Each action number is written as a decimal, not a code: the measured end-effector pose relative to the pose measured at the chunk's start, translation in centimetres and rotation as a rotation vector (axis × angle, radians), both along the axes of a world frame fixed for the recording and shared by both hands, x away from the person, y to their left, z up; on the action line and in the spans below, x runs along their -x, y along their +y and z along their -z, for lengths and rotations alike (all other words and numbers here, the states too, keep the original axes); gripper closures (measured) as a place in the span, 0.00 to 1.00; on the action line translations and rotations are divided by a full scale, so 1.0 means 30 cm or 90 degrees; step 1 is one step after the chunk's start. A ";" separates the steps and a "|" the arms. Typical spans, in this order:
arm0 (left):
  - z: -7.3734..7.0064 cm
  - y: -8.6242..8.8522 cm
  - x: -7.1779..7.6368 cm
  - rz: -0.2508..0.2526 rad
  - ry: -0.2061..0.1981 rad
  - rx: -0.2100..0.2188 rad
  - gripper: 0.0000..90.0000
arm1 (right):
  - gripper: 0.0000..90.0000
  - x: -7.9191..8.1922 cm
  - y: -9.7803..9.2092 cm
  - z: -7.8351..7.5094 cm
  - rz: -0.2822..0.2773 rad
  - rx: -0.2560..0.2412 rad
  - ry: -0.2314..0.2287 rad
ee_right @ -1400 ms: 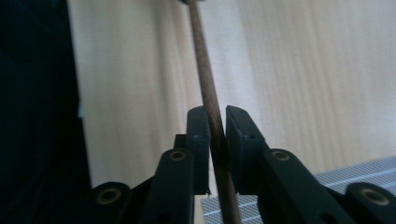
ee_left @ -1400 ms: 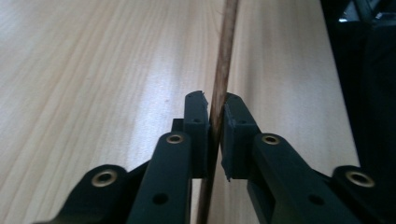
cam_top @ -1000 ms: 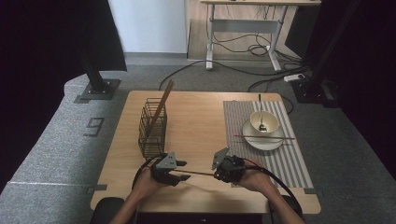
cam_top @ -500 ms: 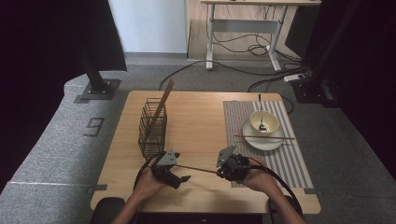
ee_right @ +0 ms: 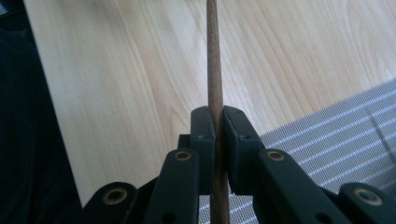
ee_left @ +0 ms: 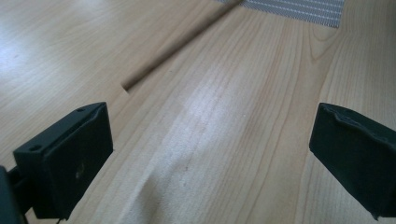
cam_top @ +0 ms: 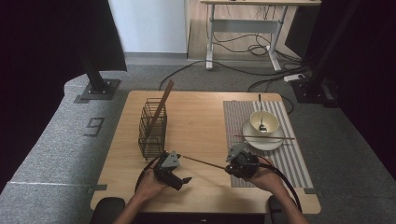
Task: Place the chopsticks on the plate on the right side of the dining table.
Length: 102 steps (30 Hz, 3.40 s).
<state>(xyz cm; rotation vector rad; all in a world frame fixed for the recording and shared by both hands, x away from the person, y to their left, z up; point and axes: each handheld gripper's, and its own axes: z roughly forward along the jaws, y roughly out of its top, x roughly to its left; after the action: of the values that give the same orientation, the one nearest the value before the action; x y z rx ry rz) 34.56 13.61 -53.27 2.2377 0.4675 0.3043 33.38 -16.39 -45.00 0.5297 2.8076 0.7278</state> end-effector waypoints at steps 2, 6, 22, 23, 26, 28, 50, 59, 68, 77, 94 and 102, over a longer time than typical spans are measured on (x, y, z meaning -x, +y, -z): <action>0.003 -0.004 0.001 0.004 0.002 -0.005 0.00 | 0.91 -0.005 -0.013 0.003 0.010 -0.003 0.001; 0.009 -0.009 0.002 0.010 0.005 -0.014 0.00 | 0.91 -0.016 -0.042 0.007 0.028 -0.008 -0.003; 0.059 -0.039 -0.004 0.016 0.029 -0.077 0.00 | 0.91 -0.071 -0.200 0.034 0.145 -0.045 -0.022; 0.062 -0.040 -0.004 0.015 0.030 -0.079 0.00 | 0.91 -0.074 -0.209 0.035 0.154 -0.045 -0.023; 0.064 -0.039 -0.007 0.015 0.036 -0.079 0.00 | 0.91 -0.081 -0.231 0.037 0.168 -0.047 -0.025; 0.065 -0.038 -0.010 0.011 0.046 -0.074 0.00 | 0.91 -0.086 -0.246 0.038 0.180 -0.047 -0.028; 0.067 -0.031 -0.024 0.004 0.078 -0.072 0.00 | 0.91 -0.161 -0.430 0.070 0.313 -0.054 -0.023; 0.067 -0.031 -0.024 0.004 0.079 -0.072 0.00 | 0.91 -0.206 -0.478 0.093 0.349 -0.043 -0.014; 0.068 -0.031 -0.024 0.003 0.080 -0.070 0.00 | 0.91 -0.252 -0.499 0.124 0.359 -0.028 -0.008; 0.068 -0.031 -0.024 0.004 0.080 -0.070 0.00 | 0.90 -0.278 -0.527 0.138 0.377 -0.026 0.002; 0.066 -0.029 -0.020 0.012 0.076 -0.067 0.02 | 0.81 -0.313 -0.591 0.154 0.420 -0.017 -0.003; 0.067 -0.030 -0.019 0.014 0.075 -0.063 0.03 | 0.67 -0.313 -0.620 0.161 0.451 -0.009 -0.021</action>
<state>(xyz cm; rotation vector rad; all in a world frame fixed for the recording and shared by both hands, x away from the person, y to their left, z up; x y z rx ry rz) 35.12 12.72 -55.27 2.3653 0.5001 0.1889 42.77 -34.98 -49.82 1.3866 2.3153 0.5796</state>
